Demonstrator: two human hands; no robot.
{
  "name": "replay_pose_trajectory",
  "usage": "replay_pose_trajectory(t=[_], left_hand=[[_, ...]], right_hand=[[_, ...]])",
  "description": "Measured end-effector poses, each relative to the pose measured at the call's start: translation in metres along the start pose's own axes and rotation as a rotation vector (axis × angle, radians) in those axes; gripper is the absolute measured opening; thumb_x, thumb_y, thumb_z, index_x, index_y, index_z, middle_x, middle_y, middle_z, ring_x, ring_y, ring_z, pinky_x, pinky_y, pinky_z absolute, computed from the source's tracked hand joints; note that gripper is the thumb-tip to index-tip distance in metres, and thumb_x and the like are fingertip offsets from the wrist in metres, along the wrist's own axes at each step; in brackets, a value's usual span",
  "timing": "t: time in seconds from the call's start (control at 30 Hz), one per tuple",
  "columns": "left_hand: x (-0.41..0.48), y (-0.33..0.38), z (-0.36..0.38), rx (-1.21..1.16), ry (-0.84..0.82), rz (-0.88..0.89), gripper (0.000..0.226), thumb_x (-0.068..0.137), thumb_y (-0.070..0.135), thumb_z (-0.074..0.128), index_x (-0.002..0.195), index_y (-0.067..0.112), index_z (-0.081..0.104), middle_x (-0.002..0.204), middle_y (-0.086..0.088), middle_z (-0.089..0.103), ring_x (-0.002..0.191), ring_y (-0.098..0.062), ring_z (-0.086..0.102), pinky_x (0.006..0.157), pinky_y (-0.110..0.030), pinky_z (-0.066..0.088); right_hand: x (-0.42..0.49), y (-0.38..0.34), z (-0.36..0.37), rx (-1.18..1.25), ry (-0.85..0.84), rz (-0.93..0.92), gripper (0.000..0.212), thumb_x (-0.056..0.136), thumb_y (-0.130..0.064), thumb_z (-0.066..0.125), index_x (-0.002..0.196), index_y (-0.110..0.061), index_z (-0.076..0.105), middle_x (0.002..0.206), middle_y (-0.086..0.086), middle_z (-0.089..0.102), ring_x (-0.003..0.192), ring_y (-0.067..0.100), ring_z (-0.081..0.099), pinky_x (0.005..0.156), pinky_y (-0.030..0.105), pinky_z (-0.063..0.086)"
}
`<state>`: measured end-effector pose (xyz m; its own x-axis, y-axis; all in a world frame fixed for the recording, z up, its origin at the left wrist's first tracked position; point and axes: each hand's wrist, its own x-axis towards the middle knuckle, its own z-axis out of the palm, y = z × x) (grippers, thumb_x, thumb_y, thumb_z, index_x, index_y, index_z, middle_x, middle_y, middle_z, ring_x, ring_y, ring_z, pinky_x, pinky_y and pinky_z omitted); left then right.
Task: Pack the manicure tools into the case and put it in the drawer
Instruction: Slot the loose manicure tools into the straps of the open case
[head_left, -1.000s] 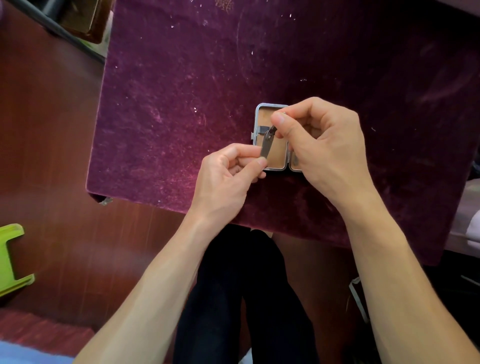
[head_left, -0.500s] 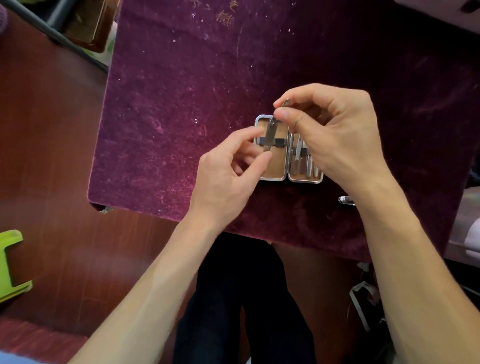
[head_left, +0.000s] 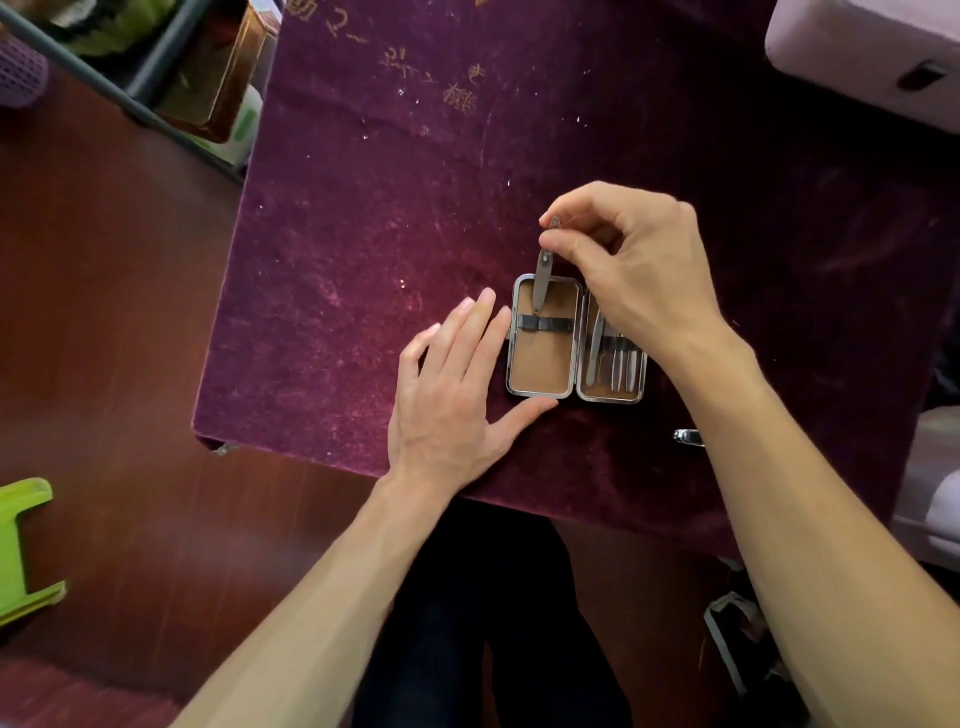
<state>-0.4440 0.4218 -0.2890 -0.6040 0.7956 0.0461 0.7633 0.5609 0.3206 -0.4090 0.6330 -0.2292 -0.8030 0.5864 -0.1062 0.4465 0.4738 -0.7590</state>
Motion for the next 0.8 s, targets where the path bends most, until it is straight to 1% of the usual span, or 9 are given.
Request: replay_pose_trajectory(t=[0.07, 0.23, 0.43, 0.63, 0.73, 0.8], left_hand=[[0.000, 0.000, 0.000, 0.014, 0.009, 0.003, 0.084, 0.093, 0.074, 0.052, 0.151, 0.013, 0.050, 0.163, -0.003, 0.042, 0.151, -0.018, 0.040, 0.120, -0.041, 0.035], [-0.001, 0.000, 0.003, 0.051, 0.026, 0.008, 0.084, 0.094, 0.074, 0.051, 0.153, 0.013, 0.048, 0.163, -0.004, 0.041, 0.153, -0.017, 0.038, 0.124, -0.044, 0.032], [-0.002, -0.001, 0.006, 0.064, 0.044, 0.018, 0.084, 0.095, 0.074, 0.050, 0.153, 0.013, 0.048, 0.163, -0.004, 0.041, 0.153, -0.017, 0.038, 0.125, -0.044, 0.031], [-0.003, -0.002, 0.006, 0.068, 0.046, 0.016, 0.084, 0.095, 0.074, 0.050, 0.154, 0.014, 0.047, 0.164, -0.004, 0.041, 0.153, -0.017, 0.037, 0.125, -0.044, 0.030], [-0.002, -0.002, 0.006, 0.068, 0.058, 0.018, 0.084, 0.095, 0.073, 0.051, 0.154, 0.014, 0.047, 0.164, -0.004, 0.041, 0.153, -0.017, 0.037, 0.125, -0.044, 0.030], [-0.003, -0.001, 0.006, 0.071, 0.061, 0.018, 0.084, 0.095, 0.073, 0.051, 0.154, 0.014, 0.047, 0.163, -0.004, 0.041, 0.153, -0.018, 0.037, 0.125, -0.044, 0.030]], right_hand=[[-0.002, 0.001, 0.000, 0.005, -0.007, 0.009, 0.008, 0.096, -0.020, 0.077, 0.103, -0.021, 0.081, 0.089, -0.011, 0.075, 0.076, -0.006, 0.067, 0.069, 0.005, 0.049], [-0.010, 0.002, 0.003, 0.038, -0.038, 0.039, 0.006, 0.097, -0.020, 0.076, 0.101, -0.021, 0.080, 0.088, -0.011, 0.076, 0.078, -0.001, 0.071, 0.068, 0.006, 0.050], [-0.014, 0.003, 0.008, 0.043, -0.044, 0.035, 0.005, 0.097, -0.021, 0.076, 0.100, -0.022, 0.080, 0.086, -0.014, 0.075, 0.074, -0.005, 0.069, 0.066, 0.005, 0.048], [-0.018, 0.005, 0.010, 0.032, -0.041, 0.036, 0.005, 0.097, -0.021, 0.075, 0.100, -0.021, 0.079, 0.086, -0.013, 0.075, 0.075, -0.003, 0.070, 0.066, 0.006, 0.049], [-0.021, 0.006, 0.012, 0.018, -0.059, 0.039, 0.004, 0.097, -0.022, 0.076, 0.100, -0.022, 0.079, 0.088, -0.012, 0.076, 0.078, 0.000, 0.072, 0.067, 0.008, 0.052], [-0.024, 0.007, 0.014, 0.017, -0.070, 0.045, 0.004, 0.097, -0.023, 0.076, 0.099, -0.023, 0.079, 0.089, -0.012, 0.076, 0.079, 0.004, 0.073, 0.069, 0.012, 0.055]])
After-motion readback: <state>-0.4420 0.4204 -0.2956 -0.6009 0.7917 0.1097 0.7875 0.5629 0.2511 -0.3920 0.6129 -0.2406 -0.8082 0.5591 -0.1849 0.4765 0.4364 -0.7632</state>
